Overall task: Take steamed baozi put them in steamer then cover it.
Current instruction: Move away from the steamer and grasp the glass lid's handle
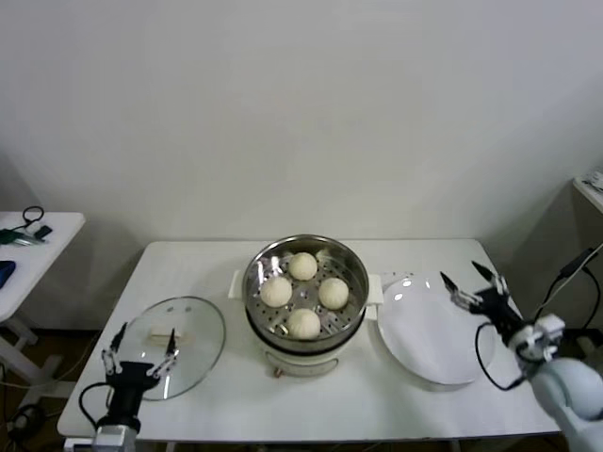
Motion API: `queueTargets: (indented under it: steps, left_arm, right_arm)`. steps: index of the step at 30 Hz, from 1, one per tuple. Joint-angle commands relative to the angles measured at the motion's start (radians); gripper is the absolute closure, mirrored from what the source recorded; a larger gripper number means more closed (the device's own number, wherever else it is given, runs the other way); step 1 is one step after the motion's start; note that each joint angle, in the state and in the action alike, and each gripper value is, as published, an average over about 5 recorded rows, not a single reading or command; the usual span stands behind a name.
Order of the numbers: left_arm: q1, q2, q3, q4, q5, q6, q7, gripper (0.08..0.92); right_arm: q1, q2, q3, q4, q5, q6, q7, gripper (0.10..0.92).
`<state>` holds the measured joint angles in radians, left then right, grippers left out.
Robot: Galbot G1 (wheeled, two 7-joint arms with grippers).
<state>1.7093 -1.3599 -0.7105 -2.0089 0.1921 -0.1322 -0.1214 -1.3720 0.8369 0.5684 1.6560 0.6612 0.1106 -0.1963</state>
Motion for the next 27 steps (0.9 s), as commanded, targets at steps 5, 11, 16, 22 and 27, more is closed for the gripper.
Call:
queueTargets:
  steps: [5, 11, 16, 22, 27]
  left_arm:
    - [-0.001, 0.074, -0.007, 0.16, 0.832, -0.129, -0.351, 0.177]
    - [-0.035, 0.093, 0.016, 0.342, 1.055, -0.06, -0.392, 0.177]
    - [-0.089, 0.092, 0.022, 0.436, 1.107, -0.034, -0.403, 0.177]
    - [-0.166, 0.088, 0.029, 0.49, 1.112, -0.01, -0.382, 0.177]
    - [-0.241, 0.087, 0.035, 0.519, 1.119, 0.017, -0.356, 0.177]
  right_arm:
    - [-0.257, 0.257, 0.123, -0.012, -0.105, 0.147, 0.054, 0.203]
    - [-0.247, 0.28, 0.111, -0.011, -0.109, 0.146, 0.065, 0.203]
    - [-0.25, 0.291, 0.113, -0.007, -0.115, 0.148, 0.069, 0.203]
    - [-0.259, 0.3, 0.123, -0.004, -0.12, 0.154, 0.07, 0.203]
    - [-0.271, 0.303, 0.133, 0.006, -0.122, 0.157, 0.071, 0.203]
